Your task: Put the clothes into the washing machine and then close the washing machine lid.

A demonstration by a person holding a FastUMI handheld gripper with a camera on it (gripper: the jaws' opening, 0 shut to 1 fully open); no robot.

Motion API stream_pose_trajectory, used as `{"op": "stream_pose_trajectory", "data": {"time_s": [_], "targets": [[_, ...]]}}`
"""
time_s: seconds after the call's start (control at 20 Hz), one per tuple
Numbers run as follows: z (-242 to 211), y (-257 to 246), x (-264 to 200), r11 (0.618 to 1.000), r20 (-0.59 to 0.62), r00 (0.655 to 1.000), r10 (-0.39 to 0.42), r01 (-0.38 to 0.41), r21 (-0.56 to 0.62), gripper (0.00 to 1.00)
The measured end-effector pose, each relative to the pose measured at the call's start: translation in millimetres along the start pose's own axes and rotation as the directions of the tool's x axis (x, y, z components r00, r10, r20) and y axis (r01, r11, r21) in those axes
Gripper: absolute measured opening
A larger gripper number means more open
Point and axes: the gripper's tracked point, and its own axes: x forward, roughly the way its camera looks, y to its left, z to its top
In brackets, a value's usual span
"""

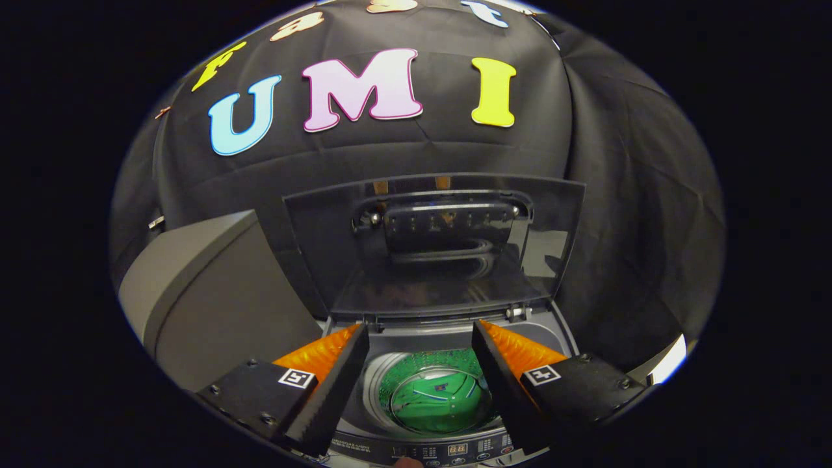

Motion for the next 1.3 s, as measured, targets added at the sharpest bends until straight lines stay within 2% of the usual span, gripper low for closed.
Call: {"op": "stream_pose_trajectory", "data": {"time_s": [0.55,0.75,1.0,1.3], "targets": [[129.4,2.4,-53.0,1.0,0.21,0.978,0.015,-0.018,0.015,1.0],[175.5,-8.9,-64.2,0.999,0.28,0.96,-0.009,0.018,-0.03,1.0],[201.5,-12.3,-25.4,1.0,0.277,0.961,-0.004,0.01,-0.019,1.0],[182.1,-18.0,35.1,1.0,0.186,0.983,-0.006,0.007,-0.002,1.0]]}}
